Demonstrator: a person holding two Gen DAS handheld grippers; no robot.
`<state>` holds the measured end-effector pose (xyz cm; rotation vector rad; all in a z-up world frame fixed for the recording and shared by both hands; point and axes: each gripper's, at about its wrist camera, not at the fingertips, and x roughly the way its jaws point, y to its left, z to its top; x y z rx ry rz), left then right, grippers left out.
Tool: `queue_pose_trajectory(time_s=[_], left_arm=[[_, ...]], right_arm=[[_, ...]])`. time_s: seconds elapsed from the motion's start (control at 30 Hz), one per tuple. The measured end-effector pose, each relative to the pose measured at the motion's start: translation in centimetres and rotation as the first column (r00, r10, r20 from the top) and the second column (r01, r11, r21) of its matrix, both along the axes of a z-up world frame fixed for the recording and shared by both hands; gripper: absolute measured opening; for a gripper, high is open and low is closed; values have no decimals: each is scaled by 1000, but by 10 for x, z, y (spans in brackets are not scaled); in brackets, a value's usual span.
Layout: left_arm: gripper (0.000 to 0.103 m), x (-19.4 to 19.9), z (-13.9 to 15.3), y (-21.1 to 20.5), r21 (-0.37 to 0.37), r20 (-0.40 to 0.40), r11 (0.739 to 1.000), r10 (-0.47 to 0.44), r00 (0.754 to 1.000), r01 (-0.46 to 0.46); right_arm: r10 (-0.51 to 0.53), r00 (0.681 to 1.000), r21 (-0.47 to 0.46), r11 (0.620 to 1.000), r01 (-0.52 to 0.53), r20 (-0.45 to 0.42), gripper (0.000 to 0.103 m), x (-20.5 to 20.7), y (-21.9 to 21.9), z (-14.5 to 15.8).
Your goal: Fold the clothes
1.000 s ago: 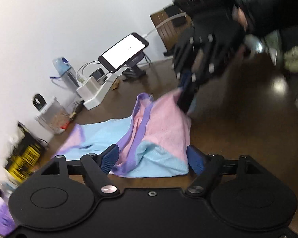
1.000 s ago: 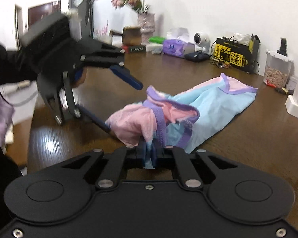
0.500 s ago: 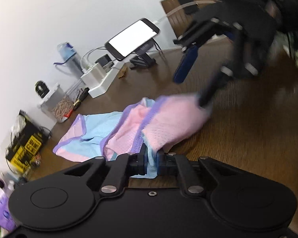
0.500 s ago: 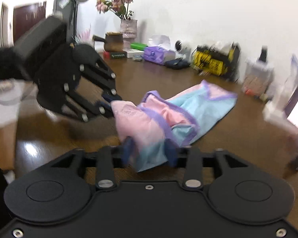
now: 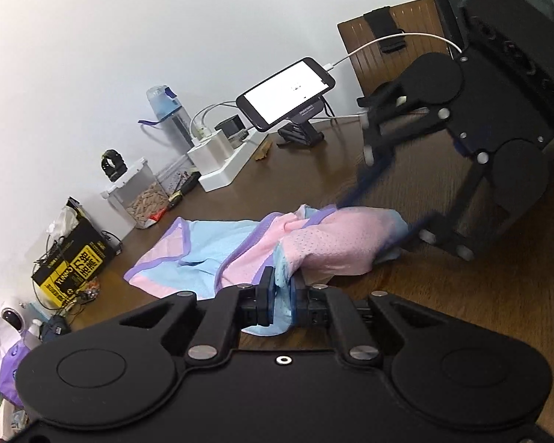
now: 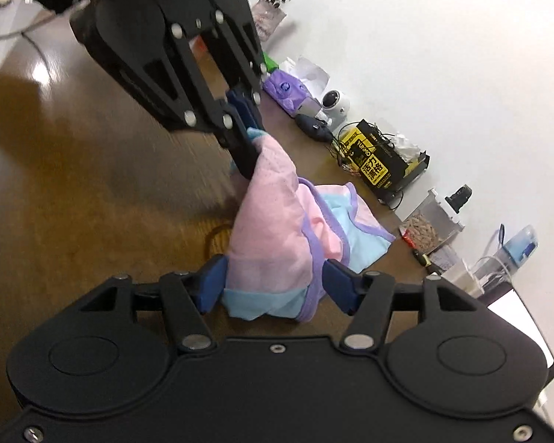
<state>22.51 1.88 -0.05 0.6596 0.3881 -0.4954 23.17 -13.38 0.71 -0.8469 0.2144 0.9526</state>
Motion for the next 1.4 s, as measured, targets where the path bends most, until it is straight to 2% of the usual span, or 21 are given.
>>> queue_pose_trajectory(time_s=[0.03,0.07,0.13,0.2,0.23,0.27,0.3,0.37,0.43,0.53,0.57,0.6,0.63,0.67,0.7,0.83,0.93,0.97,1.0,1.2,1.4], left_arm=[[8,-2,-2,0,5,6,1000,-2,1000,2],[8,-4,-4,0,12,10,1000,-9,1000,9],[9,-15,-9,-1,38,37,998,-49,998,47],[15,-34,-18,-6,120,113,988,-106,988,92],[19,-44,-26,-11,197,164,975,-139,977,105],[35,-52,-33,-16,273,210,956,-168,963,108],[52,-54,-36,-18,303,229,948,-177,957,103],[62,-58,-41,-22,346,260,931,-213,942,115],[62,-57,-45,-27,373,251,917,-244,937,139],[59,-48,-50,-38,435,190,878,-307,932,201],[52,-45,-50,-41,439,173,873,-313,934,212],[36,-43,-50,-43,443,155,868,-319,935,223],[27,-40,-50,-46,447,137,863,-325,936,234],[16,-38,-48,-47,438,116,865,-324,939,244],[15,-36,-45,-47,418,92,872,-318,943,254],[12,-46,-34,-40,302,3,911,-297,955,282],[11,-50,-24,-31,153,-54,952,-259,964,265],[11,-49,-21,-28,99,-75,964,-238,968,245],[11,-49,-21,-27,83,-86,968,-229,970,236],[11,-51,-11,-24,11,-124,982,-187,974,190],[11,-67,-7,-26,38,-114,980,-190,975,196]], right_arm=[[6,1000,-1,1000,-6,-13,27,2,2,-1],[11,1000,1,1000,-11,-24,11,4,3,-1],[32,999,-15,999,-33,-30,9,2,5,-2],[54,997,-13,998,-55,-48,9,-1,4,2],[65,996,-6,998,-66,-61,9,-4,2,5],[72,995,-4,997,-72,-66,9,-6,0,7],[76,995,-4,997,-77,-69,9,-8,-1,7],[82,994,-18,996,-83,-70,9,-12,-2,7],[86,994,-29,996,-88,-68,9,-16,-3,7],[91,994,-31,995,-94,-65,9,-18,-2,12],[93,994,-33,995,-95,-63,9,-19,-2,14],[95,994,-35,995,-97,-60,9,-20,-2,15],[95,994,-38,995,-97,-58,9,-20,-2,16],[95,994,-41,994,-97,-57,9,-21,-2,17],[94,994,-45,994,-97,-55,9,-21,-3,18],[101,993,-45,994,-104,-65,9,-30,-11,26],[109,992,-33,993,-111,-56,10,-46,-18,29],[111,993,-28,993,-112,-47,18,-52,-20,29],[104,994,-21,994,-105,-16,27,-61,-23,27],[92,977,-84,994,-77,194,40,-92,-22,5],[110,972,-71,993,-97,206,38,-92,-13,4]])
